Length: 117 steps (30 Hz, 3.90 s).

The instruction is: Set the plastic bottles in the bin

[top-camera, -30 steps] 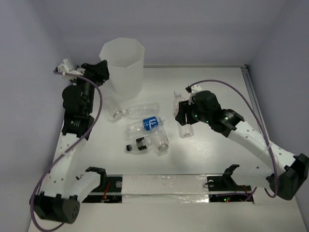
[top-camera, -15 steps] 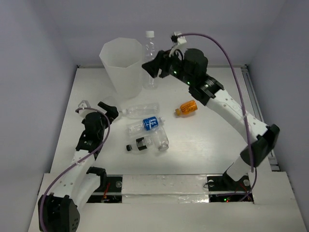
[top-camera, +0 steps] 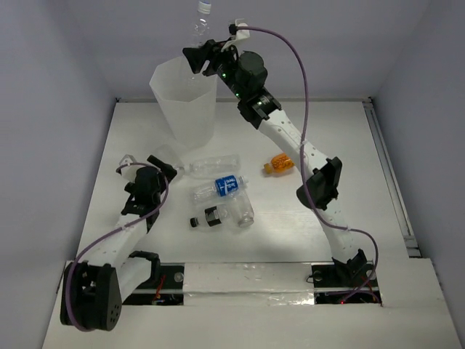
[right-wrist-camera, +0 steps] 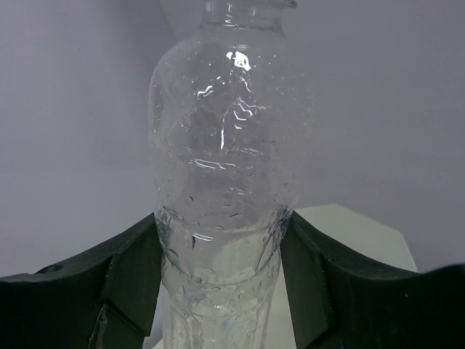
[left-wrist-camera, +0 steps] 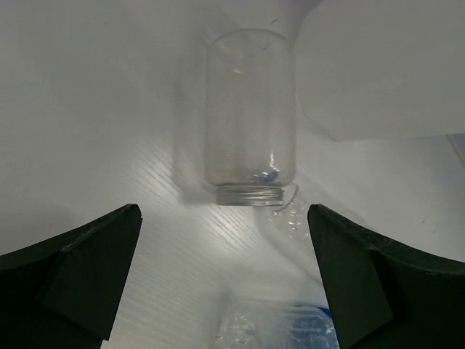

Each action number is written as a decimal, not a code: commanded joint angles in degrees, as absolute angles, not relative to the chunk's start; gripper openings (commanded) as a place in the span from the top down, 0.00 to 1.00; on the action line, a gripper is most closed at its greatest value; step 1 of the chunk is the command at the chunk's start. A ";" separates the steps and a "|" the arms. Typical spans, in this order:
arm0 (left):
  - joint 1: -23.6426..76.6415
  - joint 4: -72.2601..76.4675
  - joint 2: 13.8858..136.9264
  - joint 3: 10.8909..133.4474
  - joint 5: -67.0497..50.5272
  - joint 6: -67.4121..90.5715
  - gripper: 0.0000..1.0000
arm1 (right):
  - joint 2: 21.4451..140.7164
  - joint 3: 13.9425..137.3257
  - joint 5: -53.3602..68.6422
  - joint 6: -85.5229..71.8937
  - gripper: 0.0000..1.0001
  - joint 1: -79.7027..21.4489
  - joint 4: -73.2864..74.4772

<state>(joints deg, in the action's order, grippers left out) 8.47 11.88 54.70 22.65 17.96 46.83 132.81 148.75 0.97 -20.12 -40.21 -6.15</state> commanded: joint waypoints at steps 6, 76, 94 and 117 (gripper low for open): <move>4.31 18.54 62.57 27.25 13.36 47.55 0.01 | 138.77 153.98 -4.22 -18.11 0.33 -38.94 -15.29; 10.28 18.46 48.15 52.53 13.45 41.66 0.43 | 89.81 57.66 -9.41 -34.89 0.00 -19.60 4.75; 12.83 19.50 74.87 80.86 19.06 24.88 0.39 | 99.31 63.63 -9.49 -35.86 0.01 -19.60 5.45; 15.03 22.50 103.44 101.95 23.99 3.87 0.29 | 101.61 67.51 -12.30 -29.45 0.20 -19.07 5.81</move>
<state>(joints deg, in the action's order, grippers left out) 15.05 19.00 103.53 98.45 22.63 6.63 106.02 67.68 -10.76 -31.00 -19.46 8.56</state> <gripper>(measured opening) 0.713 0.819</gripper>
